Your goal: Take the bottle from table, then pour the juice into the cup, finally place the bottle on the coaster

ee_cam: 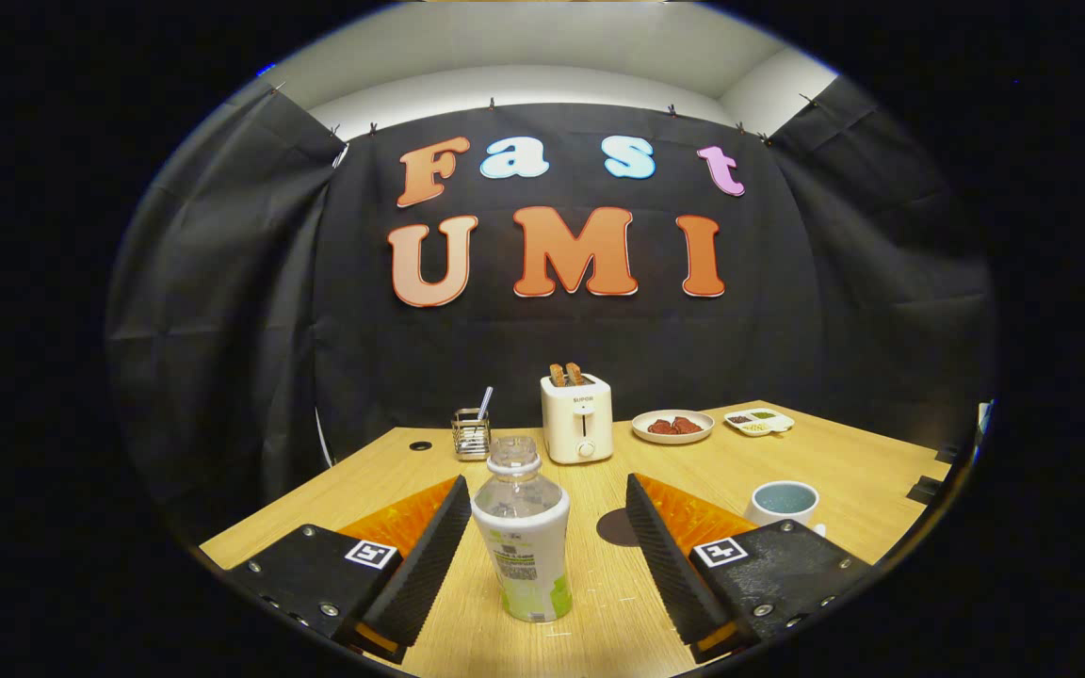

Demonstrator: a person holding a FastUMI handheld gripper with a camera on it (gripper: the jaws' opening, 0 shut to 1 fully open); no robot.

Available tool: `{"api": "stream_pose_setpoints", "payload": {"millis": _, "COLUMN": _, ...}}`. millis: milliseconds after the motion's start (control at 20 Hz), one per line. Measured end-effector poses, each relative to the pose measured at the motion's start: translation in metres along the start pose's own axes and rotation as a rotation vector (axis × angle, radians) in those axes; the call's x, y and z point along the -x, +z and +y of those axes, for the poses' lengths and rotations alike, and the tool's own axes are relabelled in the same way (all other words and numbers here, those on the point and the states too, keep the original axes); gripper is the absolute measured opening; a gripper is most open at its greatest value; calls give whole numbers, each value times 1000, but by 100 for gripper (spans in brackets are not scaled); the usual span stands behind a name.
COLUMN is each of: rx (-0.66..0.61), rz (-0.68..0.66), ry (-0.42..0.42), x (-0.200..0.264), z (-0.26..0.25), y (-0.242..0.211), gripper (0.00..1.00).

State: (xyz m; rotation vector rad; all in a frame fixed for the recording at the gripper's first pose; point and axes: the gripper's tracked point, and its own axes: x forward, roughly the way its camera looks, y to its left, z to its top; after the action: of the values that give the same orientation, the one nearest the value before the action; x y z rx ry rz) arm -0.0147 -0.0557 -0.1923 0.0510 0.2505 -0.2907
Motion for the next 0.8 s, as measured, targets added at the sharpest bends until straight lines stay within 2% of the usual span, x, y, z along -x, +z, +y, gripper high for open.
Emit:
{"api": "stream_pose_setpoints", "payload": {"millis": 450, "rx": 41, "rz": 119, "ry": 42, "x": -28, "z": 20, "y": -61, "gripper": 95}}
{"api": "stream_pose_setpoints", "payload": {"millis": 650, "rx": 88, "rz": 173, "ry": 33, "x": -36, "z": 19, "y": -85, "gripper": 87}}
{"api": "stream_pose_setpoints", "payload": {"millis": 800, "rx": 91, "rz": 163, "ry": 34, "x": -39, "z": 21, "y": -84, "gripper": 80}}
